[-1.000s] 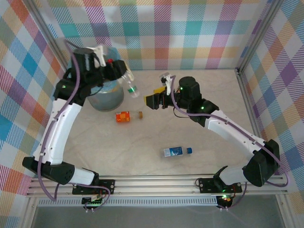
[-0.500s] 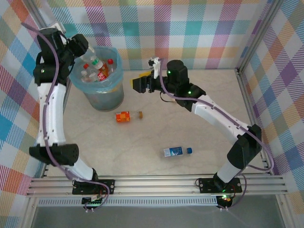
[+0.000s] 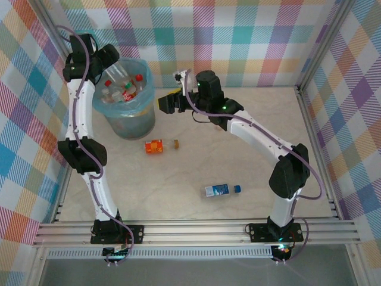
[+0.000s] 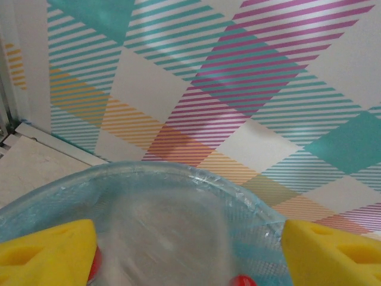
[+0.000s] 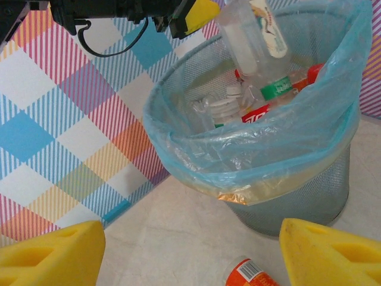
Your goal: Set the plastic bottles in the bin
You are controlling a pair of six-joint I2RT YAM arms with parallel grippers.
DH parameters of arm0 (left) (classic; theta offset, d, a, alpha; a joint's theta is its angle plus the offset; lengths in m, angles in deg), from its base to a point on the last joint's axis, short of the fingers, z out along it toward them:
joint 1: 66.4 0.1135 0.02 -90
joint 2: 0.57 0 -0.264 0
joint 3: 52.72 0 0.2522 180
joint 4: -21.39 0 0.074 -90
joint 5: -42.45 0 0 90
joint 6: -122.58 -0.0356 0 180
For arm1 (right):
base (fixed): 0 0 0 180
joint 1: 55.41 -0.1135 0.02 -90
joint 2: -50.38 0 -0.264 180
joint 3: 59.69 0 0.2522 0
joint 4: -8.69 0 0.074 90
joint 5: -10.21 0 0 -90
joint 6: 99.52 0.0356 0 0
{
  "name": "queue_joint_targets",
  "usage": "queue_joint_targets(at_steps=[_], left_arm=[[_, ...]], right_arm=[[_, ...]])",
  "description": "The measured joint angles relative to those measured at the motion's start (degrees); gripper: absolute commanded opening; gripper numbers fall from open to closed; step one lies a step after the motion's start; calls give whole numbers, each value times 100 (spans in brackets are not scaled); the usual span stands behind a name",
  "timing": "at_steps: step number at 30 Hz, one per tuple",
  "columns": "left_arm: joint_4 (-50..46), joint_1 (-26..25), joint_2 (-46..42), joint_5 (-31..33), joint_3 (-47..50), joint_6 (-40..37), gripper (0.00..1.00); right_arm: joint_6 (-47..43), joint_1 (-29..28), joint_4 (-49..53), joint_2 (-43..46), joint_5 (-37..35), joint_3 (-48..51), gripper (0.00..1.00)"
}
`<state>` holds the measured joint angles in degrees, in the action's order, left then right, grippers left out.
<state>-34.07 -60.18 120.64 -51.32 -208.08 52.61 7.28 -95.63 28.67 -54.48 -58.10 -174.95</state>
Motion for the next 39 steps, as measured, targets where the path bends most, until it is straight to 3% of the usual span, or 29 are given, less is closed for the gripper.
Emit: queue_joint_targets(at_steps=[14,23,31,36,39], left_arm=[[-52,0,129,-125,-96,-142,61],[-365,-2,352,-442,-96,-164,60],[-490,-55,229,-516,-98,-286,62],[-745,-269,-295,-387,-9,-603,64],[-645,-671,-1073,-356,629,-761,65]], right_arm=[[-341,0,400,-367,-20,-503,78],[-409,0,702,-501,-136,-782,78],[-343,125,1272,-509,-778,-1145,80],[247,632,1615,-393,-1147,-800,84],[675,1123,1834,-127,-1257,-170,86]])
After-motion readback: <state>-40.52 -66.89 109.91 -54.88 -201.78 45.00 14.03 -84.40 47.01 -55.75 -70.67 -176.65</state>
